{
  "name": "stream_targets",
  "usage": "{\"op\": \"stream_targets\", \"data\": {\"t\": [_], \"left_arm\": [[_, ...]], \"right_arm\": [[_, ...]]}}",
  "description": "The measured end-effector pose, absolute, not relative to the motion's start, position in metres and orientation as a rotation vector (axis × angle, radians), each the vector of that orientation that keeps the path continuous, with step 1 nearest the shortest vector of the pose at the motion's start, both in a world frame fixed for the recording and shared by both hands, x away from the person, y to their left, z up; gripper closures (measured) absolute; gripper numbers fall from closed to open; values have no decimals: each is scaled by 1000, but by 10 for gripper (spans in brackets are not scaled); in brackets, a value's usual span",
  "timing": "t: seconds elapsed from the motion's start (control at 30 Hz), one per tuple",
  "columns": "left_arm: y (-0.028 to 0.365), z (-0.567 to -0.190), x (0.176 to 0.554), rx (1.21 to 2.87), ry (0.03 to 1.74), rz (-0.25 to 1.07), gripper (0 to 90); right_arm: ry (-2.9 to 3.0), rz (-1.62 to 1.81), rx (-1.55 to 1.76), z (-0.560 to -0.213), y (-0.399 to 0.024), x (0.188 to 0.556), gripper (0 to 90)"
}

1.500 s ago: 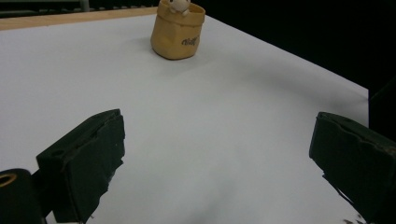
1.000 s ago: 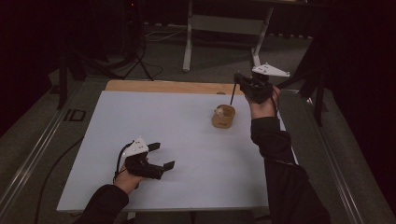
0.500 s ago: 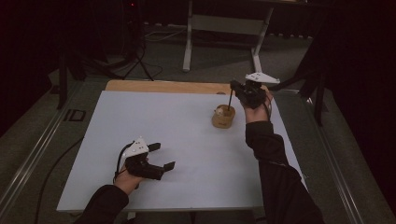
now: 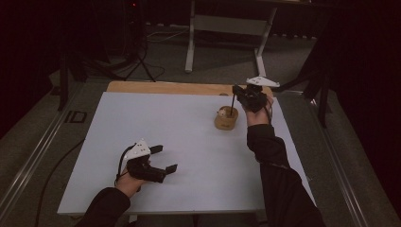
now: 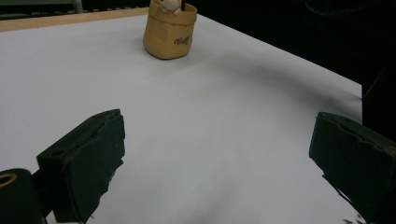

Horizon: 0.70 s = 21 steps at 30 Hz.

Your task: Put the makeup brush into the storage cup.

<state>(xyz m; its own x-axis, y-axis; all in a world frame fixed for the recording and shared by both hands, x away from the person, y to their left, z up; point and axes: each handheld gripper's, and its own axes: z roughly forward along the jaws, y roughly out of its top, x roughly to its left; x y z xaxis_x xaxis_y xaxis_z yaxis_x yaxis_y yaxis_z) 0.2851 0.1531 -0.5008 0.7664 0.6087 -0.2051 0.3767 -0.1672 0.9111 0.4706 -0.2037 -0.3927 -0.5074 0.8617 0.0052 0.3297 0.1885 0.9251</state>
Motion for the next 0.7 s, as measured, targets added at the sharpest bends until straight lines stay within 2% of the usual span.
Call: {"op": "stream_targets", "data": {"t": [0.7], "left_arm": [[154,-502,285,1788,768,238,40]], "right_arm": [[2007,1253,1163,-425,-200,476,856]]}}
